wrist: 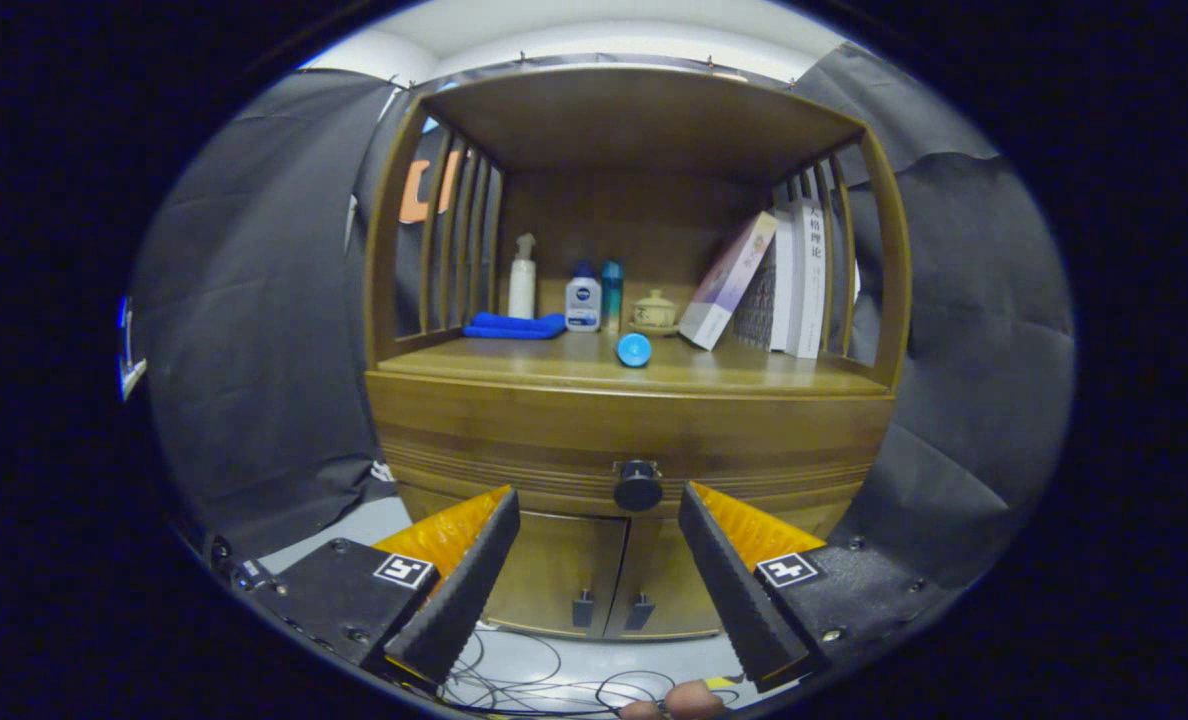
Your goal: Pull open the drawer, take out the items inside it, and place them on the countertop above the cabinet.
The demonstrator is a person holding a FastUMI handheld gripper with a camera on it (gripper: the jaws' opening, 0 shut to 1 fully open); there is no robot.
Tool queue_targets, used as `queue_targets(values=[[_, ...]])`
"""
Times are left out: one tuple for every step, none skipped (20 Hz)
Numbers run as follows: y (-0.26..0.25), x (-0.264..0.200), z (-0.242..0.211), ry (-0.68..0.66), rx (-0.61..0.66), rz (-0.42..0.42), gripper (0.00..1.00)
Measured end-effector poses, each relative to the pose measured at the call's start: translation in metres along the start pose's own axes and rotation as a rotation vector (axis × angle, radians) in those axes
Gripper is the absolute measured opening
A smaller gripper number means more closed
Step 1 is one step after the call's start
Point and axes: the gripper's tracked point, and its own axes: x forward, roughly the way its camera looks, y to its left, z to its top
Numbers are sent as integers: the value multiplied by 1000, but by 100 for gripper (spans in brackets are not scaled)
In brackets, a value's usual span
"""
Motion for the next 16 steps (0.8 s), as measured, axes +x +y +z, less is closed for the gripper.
queue_targets(values=[[-1, -17, 3, -8, 3, 12, 100], [-4, -34, 7, -25, 9, 14, 100], [-10, -50, 11, -44, 14, 13, 100], [-14, -69, 13, -60, 17, 15, 100], [-17, -80, 14, -76, 23, 12, 100], [-23, -97, 17, -91, 33, 13, 100], [-26, -112, 21, -108, 41, 21, 100], [-30, -127, 25, -124, 48, 23, 100], [-33, -140, 29, -138, 53, 30, 100], [-36, -153, 31, -153, 54, 37, 100], [-39, -165, 34, -167, 52, 46, 100], [-42, -176, 36, -180, 46, 50, 100], [-47, -185, 39, -193, 43, 50, 100], [-52, -194, 41, -207, 42, 47, 100], [-55, -202, 43, -218, 50, 46, 100], [-54, -210, 44, -226, 54, 53, 100]])
